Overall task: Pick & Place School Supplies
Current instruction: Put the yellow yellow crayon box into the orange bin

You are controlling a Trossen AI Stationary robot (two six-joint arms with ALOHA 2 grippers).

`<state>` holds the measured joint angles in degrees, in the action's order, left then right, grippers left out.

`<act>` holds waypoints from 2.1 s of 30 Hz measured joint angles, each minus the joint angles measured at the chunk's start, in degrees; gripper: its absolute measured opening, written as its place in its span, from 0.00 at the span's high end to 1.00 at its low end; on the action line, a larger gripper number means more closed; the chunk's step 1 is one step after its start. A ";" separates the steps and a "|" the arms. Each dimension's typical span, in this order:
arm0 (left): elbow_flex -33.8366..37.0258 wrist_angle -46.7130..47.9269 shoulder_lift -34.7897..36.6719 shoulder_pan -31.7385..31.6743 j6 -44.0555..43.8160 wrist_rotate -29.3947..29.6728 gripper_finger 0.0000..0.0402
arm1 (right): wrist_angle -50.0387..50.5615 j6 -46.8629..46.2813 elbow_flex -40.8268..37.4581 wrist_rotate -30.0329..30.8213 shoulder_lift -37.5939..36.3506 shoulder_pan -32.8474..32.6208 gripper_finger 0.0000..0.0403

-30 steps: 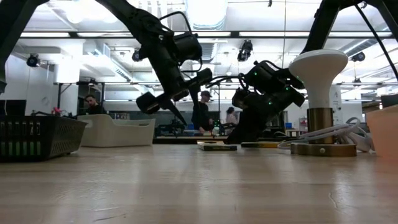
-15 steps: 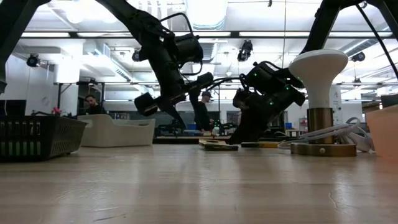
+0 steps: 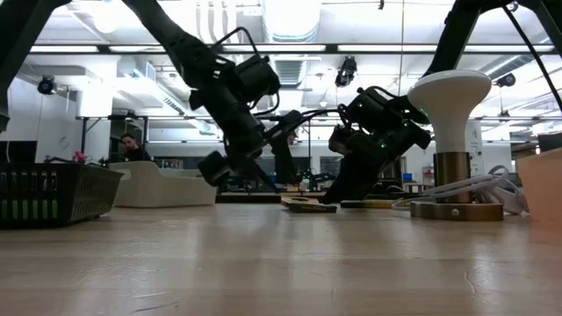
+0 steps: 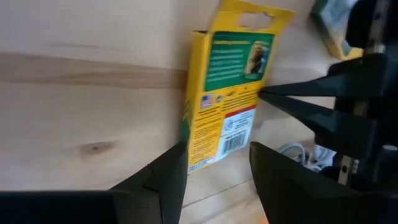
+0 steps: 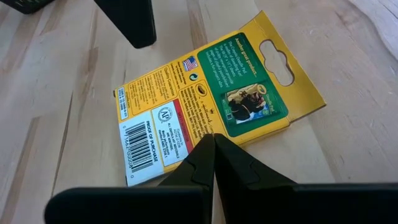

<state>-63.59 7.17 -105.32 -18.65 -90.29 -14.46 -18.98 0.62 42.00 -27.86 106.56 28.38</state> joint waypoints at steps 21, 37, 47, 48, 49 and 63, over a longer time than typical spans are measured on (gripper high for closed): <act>4.96 -7.18 -1.04 -0.39 -1.45 1.36 0.56 | 0.11 0.55 0.00 0.02 0.04 0.00 0.98; 4.93 -9.70 -1.62 -0.72 -1.49 1.90 0.56 | 0.33 -0.46 0.00 0.85 0.04 -0.02 0.98; 4.93 -9.72 -1.62 -0.74 -1.47 2.19 0.56 | 0.33 -0.44 0.00 0.92 0.04 -0.02 0.98; 4.93 -9.76 -1.77 -0.74 -1.46 2.26 0.56 | 0.33 -0.44 0.00 0.92 0.04 -0.02 0.98; 4.91 -9.81 -1.88 -0.74 -1.46 2.42 0.56 | 0.33 -0.44 0.00 0.94 0.04 -0.02 0.98; 4.91 -9.76 -1.99 -0.76 3.78 4.36 0.56 | 0.28 -0.19 -0.02 1.03 0.04 -0.02 0.98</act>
<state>-58.67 -2.59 -107.31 -19.42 -86.52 -10.09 -18.70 0.44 41.98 -26.83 106.61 28.36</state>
